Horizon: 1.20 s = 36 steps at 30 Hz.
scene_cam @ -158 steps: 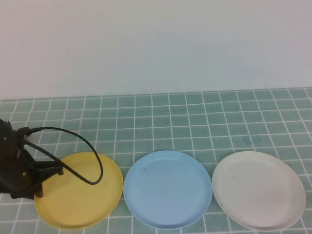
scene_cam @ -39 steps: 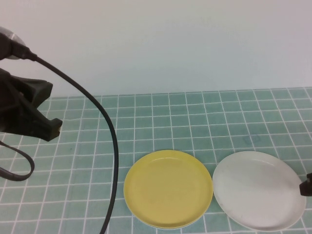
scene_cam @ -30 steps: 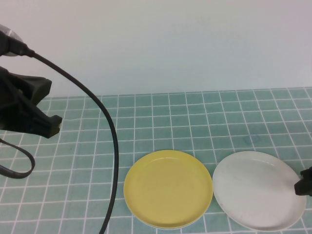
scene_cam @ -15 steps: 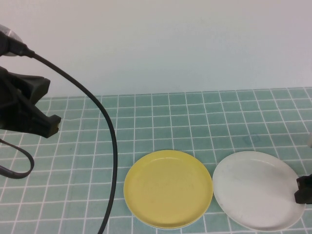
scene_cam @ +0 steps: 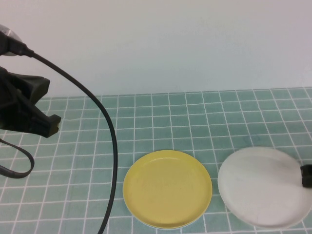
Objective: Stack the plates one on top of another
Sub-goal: Pick up the white plate, then place the white plate on the yellow plate
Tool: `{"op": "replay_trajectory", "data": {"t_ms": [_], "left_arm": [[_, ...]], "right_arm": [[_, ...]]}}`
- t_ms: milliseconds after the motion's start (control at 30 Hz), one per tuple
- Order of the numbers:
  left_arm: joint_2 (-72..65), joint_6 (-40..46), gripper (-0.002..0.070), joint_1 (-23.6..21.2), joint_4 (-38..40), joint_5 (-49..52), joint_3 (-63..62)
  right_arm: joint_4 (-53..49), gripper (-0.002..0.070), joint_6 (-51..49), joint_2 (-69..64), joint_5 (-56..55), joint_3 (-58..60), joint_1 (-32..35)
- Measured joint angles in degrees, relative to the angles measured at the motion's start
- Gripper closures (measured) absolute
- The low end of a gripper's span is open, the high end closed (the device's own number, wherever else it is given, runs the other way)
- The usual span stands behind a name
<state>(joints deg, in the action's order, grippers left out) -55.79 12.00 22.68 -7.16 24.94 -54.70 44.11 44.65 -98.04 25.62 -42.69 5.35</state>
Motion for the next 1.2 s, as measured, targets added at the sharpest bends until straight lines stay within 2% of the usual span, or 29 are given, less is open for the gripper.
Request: {"op": "replay_trajectory", "data": {"t_ms": [233,367,433,567,700,800,1000,1200], "left_arm": [[0.00,0.00,0.0676,0.00,0.00,-0.53,0.00],[0.00,-2.60,0.0676,0.00,0.10,-0.78,0.00],[0.00,-3.81,0.0676,0.00,0.10,-0.78,0.00],[0.00,-4.49,0.0676,0.00,0.10,-0.78,0.00],[0.00,-4.49,0.0676,0.00,0.10,-0.58,0.00],[0.00,-5.34,0.0676,0.00,0.10,-0.71,0.00],[-0.10,-5.49,0.0676,0.00,-0.04,-0.71,0.00],[-2.26,-4.96,0.0676,0.00,-0.24,-0.93,0.00]], "right_arm": [[0.11,0.0662,-2.39,8.11,0.45,-4.99,0.65],[0.62,0.0662,-2.51,11.54,6.33,-10.04,-0.48],[0.62,0.0662,-2.72,11.97,9.64,-12.39,-3.43],[0.62,0.0662,-3.41,11.29,7.74,-13.51,-13.57],[0.72,0.0662,-3.91,6.04,2.55,-15.17,-23.22],[-0.34,0.0662,-4.31,0.01,1.06,-18.33,-27.46],[-2.69,0.0662,-7.16,-11.23,2.12,-26.20,-28.75],[-10.20,0.0662,-12.11,-15.84,7.64,-30.65,-28.97]]}}
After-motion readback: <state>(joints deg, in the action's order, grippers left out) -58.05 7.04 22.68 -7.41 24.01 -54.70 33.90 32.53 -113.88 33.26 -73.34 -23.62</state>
